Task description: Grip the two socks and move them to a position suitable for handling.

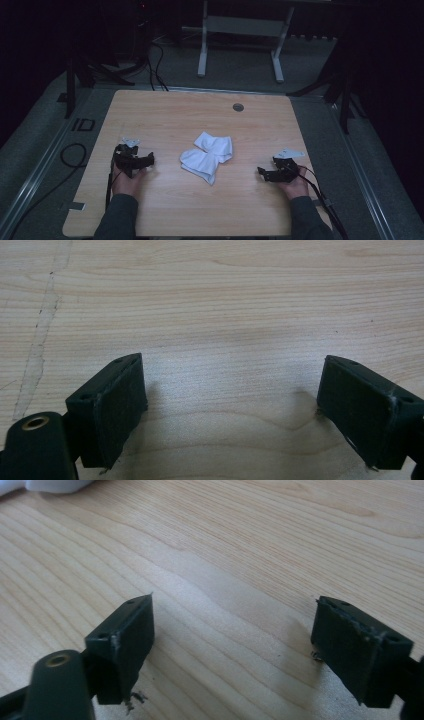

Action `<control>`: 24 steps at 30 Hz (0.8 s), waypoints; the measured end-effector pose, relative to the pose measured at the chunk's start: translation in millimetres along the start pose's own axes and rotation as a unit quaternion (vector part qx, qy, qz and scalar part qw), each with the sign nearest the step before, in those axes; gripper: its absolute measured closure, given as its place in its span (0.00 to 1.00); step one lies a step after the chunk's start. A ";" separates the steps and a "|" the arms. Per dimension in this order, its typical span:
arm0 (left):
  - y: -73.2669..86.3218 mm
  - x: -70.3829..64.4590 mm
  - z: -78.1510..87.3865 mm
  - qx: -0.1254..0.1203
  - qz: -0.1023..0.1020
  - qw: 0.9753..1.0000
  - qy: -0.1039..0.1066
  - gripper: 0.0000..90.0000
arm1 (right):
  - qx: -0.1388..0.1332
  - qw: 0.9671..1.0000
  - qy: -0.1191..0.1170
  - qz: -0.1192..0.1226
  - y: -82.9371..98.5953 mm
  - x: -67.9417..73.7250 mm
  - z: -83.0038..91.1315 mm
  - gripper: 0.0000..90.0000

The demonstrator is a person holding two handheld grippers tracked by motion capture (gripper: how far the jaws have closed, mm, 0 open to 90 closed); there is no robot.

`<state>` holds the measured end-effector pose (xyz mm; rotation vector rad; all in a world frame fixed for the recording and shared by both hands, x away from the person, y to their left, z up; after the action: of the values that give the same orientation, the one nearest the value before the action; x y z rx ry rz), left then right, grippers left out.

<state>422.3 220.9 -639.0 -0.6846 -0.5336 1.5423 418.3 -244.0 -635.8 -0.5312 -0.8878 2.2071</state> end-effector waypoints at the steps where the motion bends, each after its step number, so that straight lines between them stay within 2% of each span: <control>1: 0.0 0.0 0.0 0.000 0.000 1.000 0.000 0.14 | 0.000 1.000 0.000 0.000 0.0 0.0 0.0 0.21; 13: 0.0 -0.1 0.0 0.000 0.000 1.000 0.000 0.14 | 0.000 1.000 -0.003 0.002 -0.2 0.2 0.1 0.21; 16: 0.0 0.0 0.0 0.000 0.000 1.000 0.000 0.14 | 0.008 1.000 -0.006 0.005 -0.2 -0.1 2.1 0.29; 20: 0.0 -0.1 0.0 0.000 0.000 1.000 0.000 0.14 | 0.016 0.999 -0.021 0.018 -0.2 3.1 6.3 0.41; 24: 0.0 -0.1 0.0 0.000 0.000 1.000 0.000 0.14 | 0.029 0.999 -0.024 0.033 1.9 5.0 10.9 0.44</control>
<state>422.4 220.8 -639.0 -0.6849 -0.5335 1.5423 407.7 -246.2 -630.4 -0.4875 -0.8382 2.3065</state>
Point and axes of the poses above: each handheld gripper's, and its own axes: z roughly backward along the jaws, y roughly out of its underside, x roughly to its left, the point moved 10 cm from there along -z, roughly forward along the jaws, and after that the axes turned 9 degrees about z, right-handed, at the moved point
